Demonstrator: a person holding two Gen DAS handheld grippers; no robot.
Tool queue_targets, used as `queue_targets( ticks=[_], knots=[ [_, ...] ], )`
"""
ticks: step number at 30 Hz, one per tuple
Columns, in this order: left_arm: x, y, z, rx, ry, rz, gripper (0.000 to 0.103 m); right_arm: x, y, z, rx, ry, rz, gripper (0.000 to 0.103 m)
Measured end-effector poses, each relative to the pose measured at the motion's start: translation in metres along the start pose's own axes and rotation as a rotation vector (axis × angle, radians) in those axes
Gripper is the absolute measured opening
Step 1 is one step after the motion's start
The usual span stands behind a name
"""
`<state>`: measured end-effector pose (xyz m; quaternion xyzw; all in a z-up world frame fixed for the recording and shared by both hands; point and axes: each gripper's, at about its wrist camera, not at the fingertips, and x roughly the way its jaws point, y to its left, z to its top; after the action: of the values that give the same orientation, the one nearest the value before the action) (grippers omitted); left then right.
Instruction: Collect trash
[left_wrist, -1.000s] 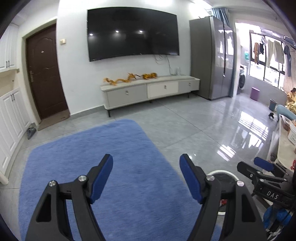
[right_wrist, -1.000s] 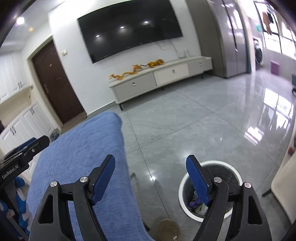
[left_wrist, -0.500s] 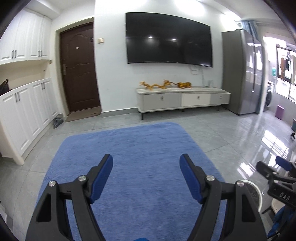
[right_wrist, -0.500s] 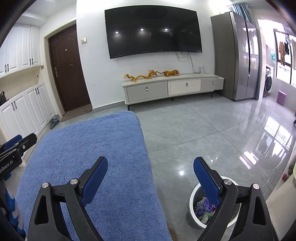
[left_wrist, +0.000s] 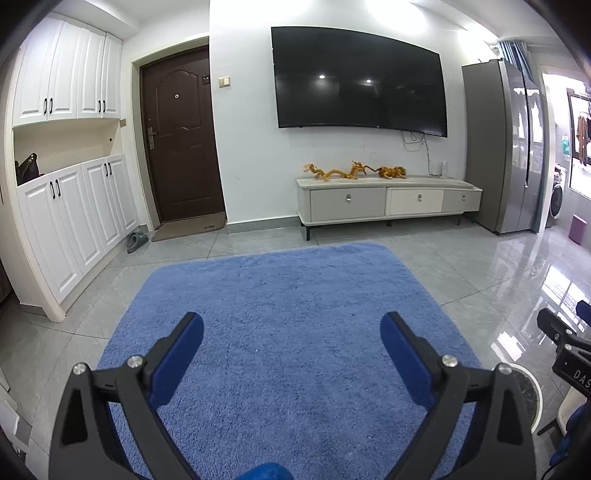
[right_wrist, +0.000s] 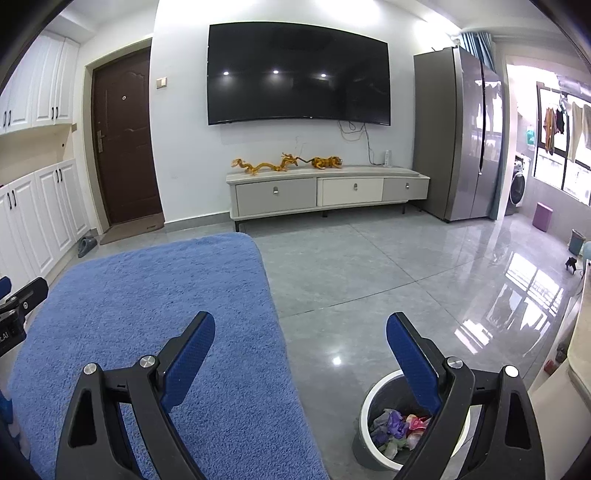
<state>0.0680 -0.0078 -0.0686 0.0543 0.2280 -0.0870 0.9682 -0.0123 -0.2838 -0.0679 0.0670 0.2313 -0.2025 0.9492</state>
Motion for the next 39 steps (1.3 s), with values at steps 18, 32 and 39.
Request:
queue_targets(
  ticks=[18, 32, 39],
  knots=[
    [0.011, -0.010, -0.007, 0.019, 0.007, 0.027, 0.102, 0.006, -0.010, -0.004, -0.013, -0.001, -0.106, 0.093],
    [0.007, -0.018, -0.013, 0.049, 0.007, 0.022, 0.102, 0.003, -0.022, -0.004, 0.014, -0.010, -0.104, 0.093],
    [0.004, -0.019, -0.014, 0.054, 0.004, 0.021, 0.102, 0.003, -0.028, -0.003, 0.017, -0.011, -0.097, 0.093]
  ],
)
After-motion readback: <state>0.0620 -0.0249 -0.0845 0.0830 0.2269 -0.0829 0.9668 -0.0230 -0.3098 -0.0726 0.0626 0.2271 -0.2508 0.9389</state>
